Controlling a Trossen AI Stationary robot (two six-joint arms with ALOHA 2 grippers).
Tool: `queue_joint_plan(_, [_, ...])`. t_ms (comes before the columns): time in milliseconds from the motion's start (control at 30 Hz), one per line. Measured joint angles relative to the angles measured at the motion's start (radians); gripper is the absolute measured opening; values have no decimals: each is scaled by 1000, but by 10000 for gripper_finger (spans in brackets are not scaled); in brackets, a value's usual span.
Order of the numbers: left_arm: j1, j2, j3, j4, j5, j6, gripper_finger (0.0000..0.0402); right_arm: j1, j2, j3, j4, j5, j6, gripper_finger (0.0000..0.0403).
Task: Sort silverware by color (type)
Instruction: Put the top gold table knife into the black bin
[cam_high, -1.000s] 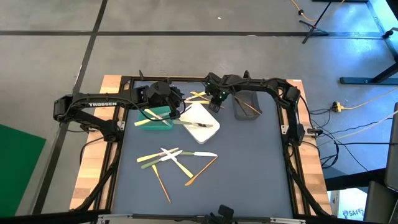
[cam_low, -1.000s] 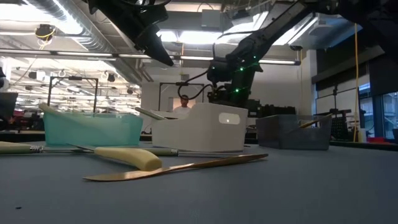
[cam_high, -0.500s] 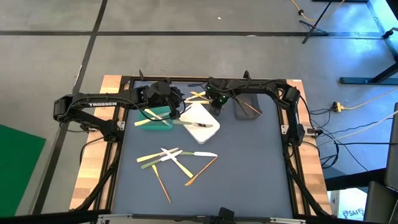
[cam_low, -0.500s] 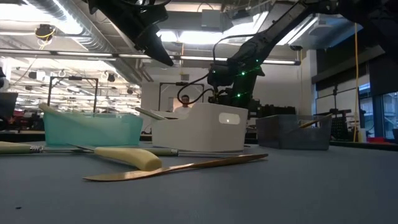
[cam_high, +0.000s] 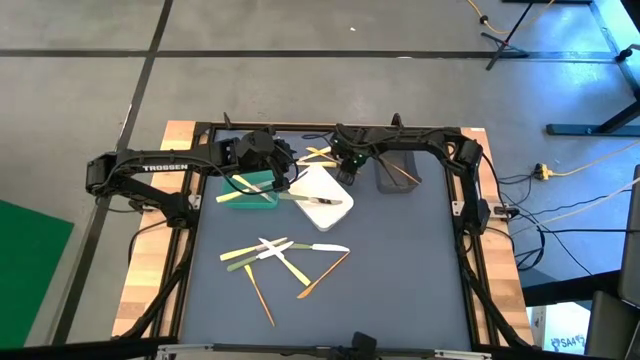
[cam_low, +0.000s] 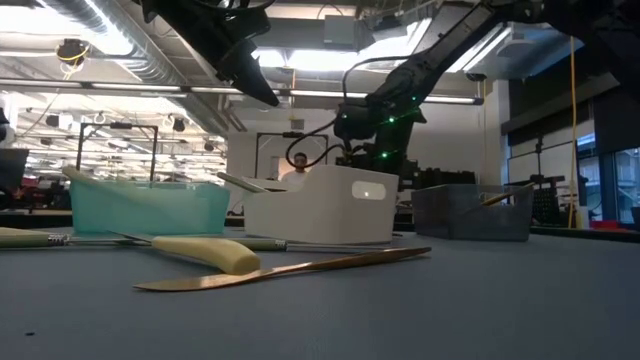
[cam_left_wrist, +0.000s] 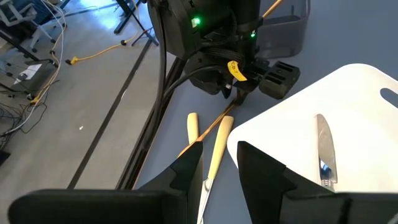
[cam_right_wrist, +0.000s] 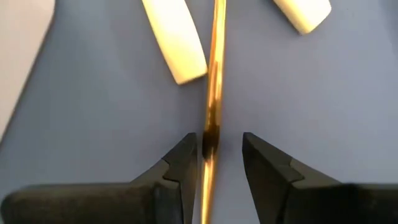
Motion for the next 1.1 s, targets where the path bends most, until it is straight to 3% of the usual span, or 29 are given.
queue_joint_plan(633, [0,0,0,1,-1,0,93,0,35,5,26,-7,-2,114])
queue_joint_plan(1100, [0,0,0,0,0,1,93,1,38,3,31,-7,0,18])
